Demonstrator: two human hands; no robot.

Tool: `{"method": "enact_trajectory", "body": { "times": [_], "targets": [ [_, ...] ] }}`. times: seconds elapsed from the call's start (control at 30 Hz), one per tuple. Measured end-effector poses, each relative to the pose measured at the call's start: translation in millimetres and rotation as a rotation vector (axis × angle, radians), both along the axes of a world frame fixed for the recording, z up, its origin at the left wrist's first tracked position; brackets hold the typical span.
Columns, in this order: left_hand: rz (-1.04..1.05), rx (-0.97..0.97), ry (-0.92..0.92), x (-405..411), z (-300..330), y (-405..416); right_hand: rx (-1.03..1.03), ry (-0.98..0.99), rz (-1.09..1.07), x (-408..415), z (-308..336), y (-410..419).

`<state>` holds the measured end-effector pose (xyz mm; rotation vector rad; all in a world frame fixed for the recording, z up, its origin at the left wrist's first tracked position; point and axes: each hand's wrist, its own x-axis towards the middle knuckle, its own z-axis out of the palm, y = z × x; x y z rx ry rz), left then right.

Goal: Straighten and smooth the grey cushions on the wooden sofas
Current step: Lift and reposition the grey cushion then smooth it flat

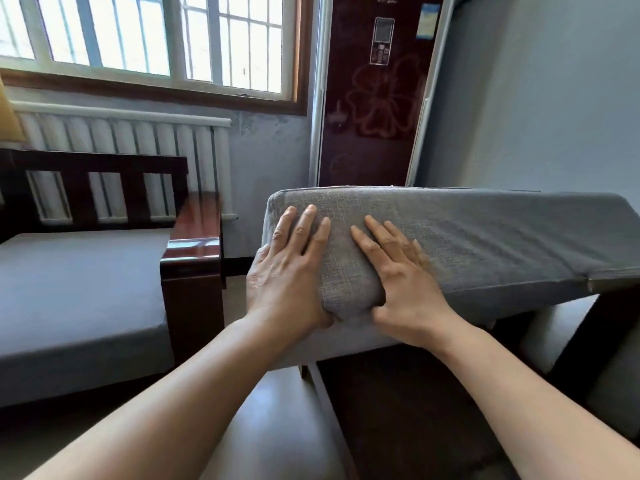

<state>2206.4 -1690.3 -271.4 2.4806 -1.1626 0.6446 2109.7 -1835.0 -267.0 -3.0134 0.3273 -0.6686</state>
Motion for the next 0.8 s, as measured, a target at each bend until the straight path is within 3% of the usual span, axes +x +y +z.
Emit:
{"method": "enact_trajectory", "body": {
  "times": [0.1,0.3,0.8],
  "targets": [
    [0.048,0.078,0.041,20,20,-8,-0.1,0.103,0.005,19,16,-19],
    [0.148,0.175,0.099,53,44,-23,-0.117,0.117,0.067,64,39,-36],
    [0.099,0.27,0.289,173,92,-44,-0.069,0.206,0.093,184,81,-66]
  ]
}}
